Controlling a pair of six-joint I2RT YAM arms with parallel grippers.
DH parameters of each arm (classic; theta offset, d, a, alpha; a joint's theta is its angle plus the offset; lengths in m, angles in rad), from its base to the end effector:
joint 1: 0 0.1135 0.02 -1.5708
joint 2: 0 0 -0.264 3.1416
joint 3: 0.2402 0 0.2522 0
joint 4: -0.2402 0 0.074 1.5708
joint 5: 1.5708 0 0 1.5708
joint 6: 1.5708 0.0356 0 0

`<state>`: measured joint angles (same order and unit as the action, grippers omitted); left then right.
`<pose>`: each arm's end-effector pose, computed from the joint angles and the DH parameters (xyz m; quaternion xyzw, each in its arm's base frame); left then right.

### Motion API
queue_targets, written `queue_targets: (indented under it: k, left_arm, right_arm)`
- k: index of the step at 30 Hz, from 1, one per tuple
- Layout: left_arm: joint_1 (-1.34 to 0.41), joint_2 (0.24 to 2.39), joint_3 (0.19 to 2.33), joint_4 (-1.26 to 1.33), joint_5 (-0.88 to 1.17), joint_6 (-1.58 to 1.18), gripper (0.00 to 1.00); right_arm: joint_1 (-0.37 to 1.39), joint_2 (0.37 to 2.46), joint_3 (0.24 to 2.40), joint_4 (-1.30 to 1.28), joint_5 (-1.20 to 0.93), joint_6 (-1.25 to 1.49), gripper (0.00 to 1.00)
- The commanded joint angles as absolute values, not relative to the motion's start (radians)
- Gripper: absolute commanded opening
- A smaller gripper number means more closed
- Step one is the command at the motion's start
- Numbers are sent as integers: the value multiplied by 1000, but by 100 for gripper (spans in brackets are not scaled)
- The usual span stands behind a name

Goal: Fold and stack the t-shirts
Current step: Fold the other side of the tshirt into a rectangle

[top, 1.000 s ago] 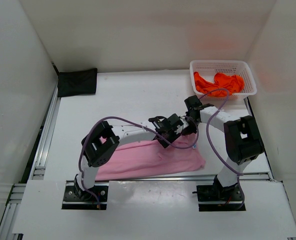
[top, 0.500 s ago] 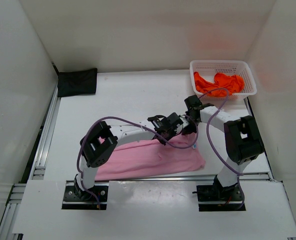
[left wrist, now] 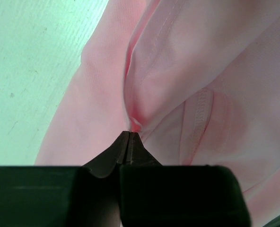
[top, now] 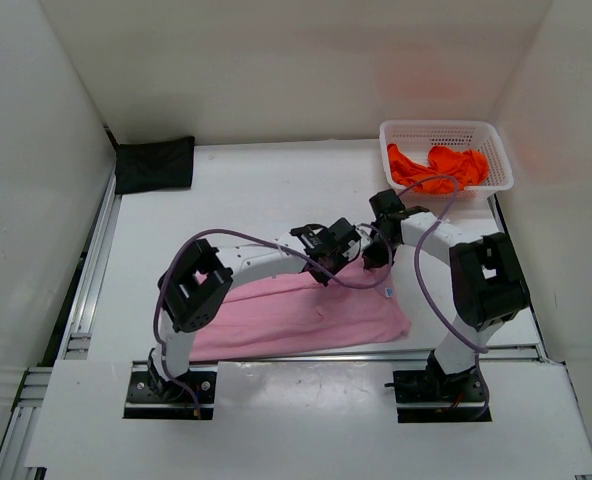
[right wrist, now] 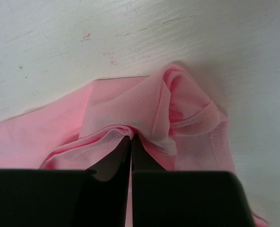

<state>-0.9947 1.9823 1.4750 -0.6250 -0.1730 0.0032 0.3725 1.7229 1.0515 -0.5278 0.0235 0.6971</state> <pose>0.2313 -0.3448 0.1901 0.4488 0.8628 -0.0289 0.2307 0.3067 0.1189 0.1669 0.1609 0.9695 0.0842 0.1648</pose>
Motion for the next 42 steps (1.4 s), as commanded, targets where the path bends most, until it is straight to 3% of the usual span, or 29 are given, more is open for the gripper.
queue_targets:
  k: [1, 18, 20, 25, 29, 32, 37, 38, 39, 42]
  left_arm:
    - [-976, 1881, 1502, -666, -130, 0, 11]
    - [-943, 1772, 1361, -801, 17, 0, 11]
    - [-963, 1781, 1361, -811, 17, 0, 11]
    - [-963, 1822, 1397, -842, 28, 0, 22]
    - [-973, 1822, 1397, -862, 48, 0, 31]
    - [-973, 1802, 1385, -885, 67, 0, 34]
    - [-973, 1767, 1356, -885, 58, 0, 34]
    - [-973, 1767, 1356, -885, 58, 0, 34]
    - [-963, 1767, 1356, -885, 46, 0, 34]
    - [-940, 1767, 1376, -885, 14, 0, 35]
  right_arm:
    - [370, 1641, 1062, -552, 23, 678, 0]
    - [558, 1322, 779, -586, 84, 689, 0]
    - [567, 1309, 770, -586, 106, 698, 3]
    - [568, 1275, 733, -595, 106, 689, 13]
    - [568, 1172, 690, -595, 100, 651, 31]
    - [568, 1051, 643, -585, 74, 618, 32]
    - [568, 852, 586, -549, 112, 618, 29]
    - [568, 851, 586, -539, 135, 618, 25]
    - [568, 851, 601, -519, 165, 618, 14]
    - [558, 1009, 670, -474, 193, 580, 4]
